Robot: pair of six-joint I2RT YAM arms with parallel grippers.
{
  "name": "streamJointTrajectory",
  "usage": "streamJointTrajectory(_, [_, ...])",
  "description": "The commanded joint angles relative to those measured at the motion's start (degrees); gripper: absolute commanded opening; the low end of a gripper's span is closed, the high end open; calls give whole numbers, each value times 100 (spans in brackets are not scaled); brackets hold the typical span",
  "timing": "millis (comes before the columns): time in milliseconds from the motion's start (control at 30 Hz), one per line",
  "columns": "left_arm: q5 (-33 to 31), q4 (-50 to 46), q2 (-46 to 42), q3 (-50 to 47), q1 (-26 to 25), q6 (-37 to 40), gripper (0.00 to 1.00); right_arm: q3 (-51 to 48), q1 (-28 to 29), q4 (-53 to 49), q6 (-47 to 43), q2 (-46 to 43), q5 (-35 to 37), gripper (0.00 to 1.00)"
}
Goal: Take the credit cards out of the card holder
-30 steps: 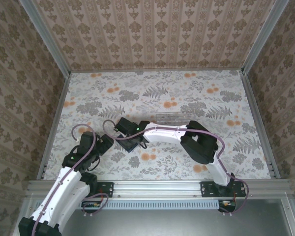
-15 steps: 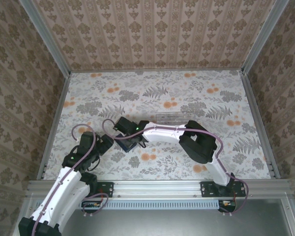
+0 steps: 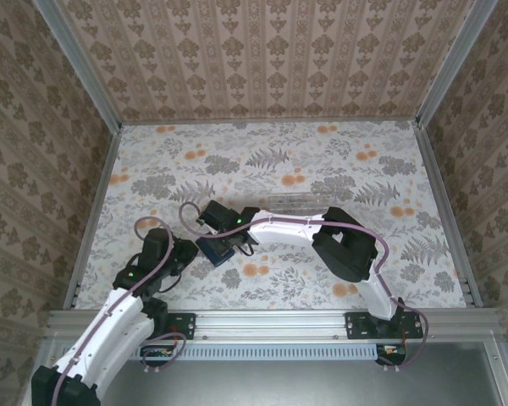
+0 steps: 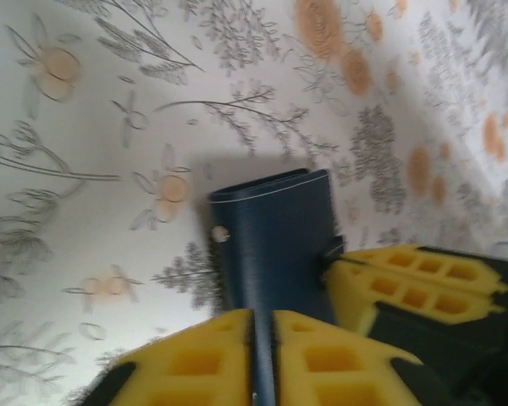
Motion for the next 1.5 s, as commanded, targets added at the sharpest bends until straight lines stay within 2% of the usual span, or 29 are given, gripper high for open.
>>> streamJointTrajectory(0, [217,849,227,-157,-138,-252,0,-148,2,102,280,-297,-272,0])
streamJointTrajectory(300, [146,1806,1659,16,-248,-335,0,-272,1,249,496,-337,-435,0])
streamJointTrajectory(433, [89,2141,2261,47,-544,-352,0,-304,-5,323,565,-333,-557,0])
streamJointTrajectory(533, [-131,1794,2523,81,-642,-494,0,-374,-35,409,671,-376,-673,0])
streamJointTrajectory(633, [-453,1154,2537,41,-703,-607,0,-577,-146,608,857,-508,-900,0])
streamJointTrajectory(867, [-868,384,2159,-136,-706,-577,0,-1432,-688,1618,1714,-1014,-1866,0])
streamJointTrajectory(1067, [-734,355,1787,87,-688,-208,0,-1916,-807,1899,2036,-1414,-2007,0])
streamJointTrajectory(1100, [-742,236,1639,197,-688,-106,5,-2022,-806,1964,2127,-1499,-1994,0])
streamJointTrajectory(1200, [-881,-185,1165,531,-688,199,42,-2386,-798,2176,2371,-1762,-1874,0])
streamJointTrajectory(1267, [-947,-389,885,685,-684,404,56,-2606,-805,2272,2531,-1928,-1729,0])
streamJointTrajectory(1333, [-978,-536,687,780,-681,543,64,-2865,-805,2440,2736,-2104,-1645,0])
streamJointTrajectory(1467, [-711,-426,716,880,-687,854,66,-3529,-800,2763,3145,-2577,-1297,0])
